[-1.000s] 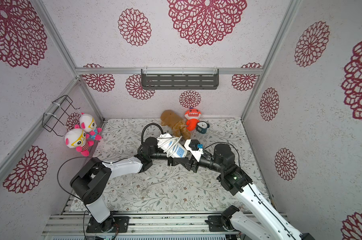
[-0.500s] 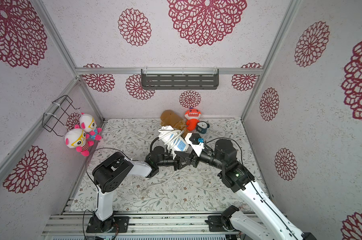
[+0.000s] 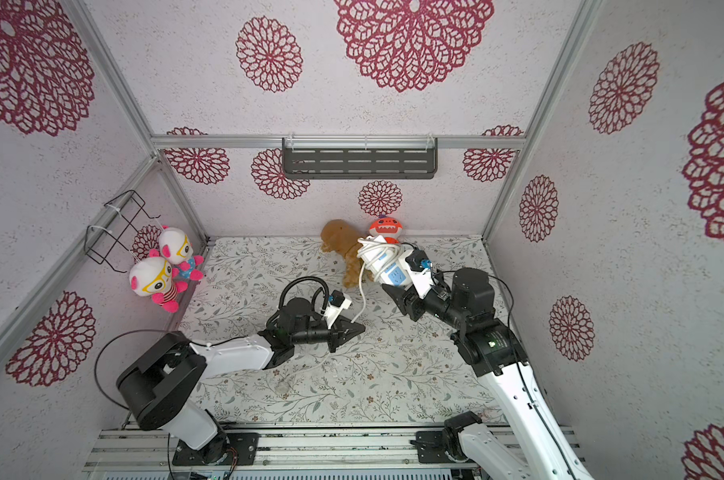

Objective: Wrap the cord around the power strip
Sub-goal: Wrap the power cord around the power strip.

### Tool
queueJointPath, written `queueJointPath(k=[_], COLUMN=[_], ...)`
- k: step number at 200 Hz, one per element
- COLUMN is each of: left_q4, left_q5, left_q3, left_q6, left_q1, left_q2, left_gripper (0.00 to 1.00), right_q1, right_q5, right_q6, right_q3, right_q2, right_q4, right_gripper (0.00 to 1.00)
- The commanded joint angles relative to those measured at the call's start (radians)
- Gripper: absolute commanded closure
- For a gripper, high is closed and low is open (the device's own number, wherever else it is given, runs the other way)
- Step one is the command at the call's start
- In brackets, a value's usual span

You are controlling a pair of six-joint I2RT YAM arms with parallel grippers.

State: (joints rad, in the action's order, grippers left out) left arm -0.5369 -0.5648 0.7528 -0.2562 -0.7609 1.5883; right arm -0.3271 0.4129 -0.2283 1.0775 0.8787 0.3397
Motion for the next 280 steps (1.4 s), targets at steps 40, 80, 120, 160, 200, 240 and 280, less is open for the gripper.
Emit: queueJointPath(k=[40,80,120,160,200,240,280], left_q4=[0.804,1.136,1.320,1.348,1.565,1.675,1.748], left_q5=[0.047,-0.043,-0.089,-0.096,0.001,0.091,0.204], left_q3=[0.230,0.383,0.467,0.530,0.741,0.956,1.166], left_q6=[0.388,0.484,0.480,0.502,0.599,0.733,0.880], left_q1=[-0.073,-0.116,-0.130,-0.158,-0.225,-0.261,-0.264], left_q2=[-0.202,-0.239,-0.201,-0.229,-0.151,-0.102,-0.038], left_gripper=[1.00,1.00,1.00,1.00,1.00,1.00,1.00], right_q1=[0.087,0.113,0.167,0.173,0.171,0.112,-0.055], right_q5=[-0.130,-0.210,-0.141,-0.160,-0.169,-0.137,-0.147], right_q6=[-0.003,0.048,0.134,0.141,0.147,0.108,0.047], right_q3=[-0.007,-0.025,-0.038,-0.052,-0.075,-0.102,-0.110], right_q2=[0.015,0.050,0.049,0.060,0.072,0.073,0.103], right_q4=[0.046,0.039,-0.006,0.028,0.076,0.123,0.198], right_gripper=[1.00,1.00,1.00,1.00,1.00,1.00,1.00])
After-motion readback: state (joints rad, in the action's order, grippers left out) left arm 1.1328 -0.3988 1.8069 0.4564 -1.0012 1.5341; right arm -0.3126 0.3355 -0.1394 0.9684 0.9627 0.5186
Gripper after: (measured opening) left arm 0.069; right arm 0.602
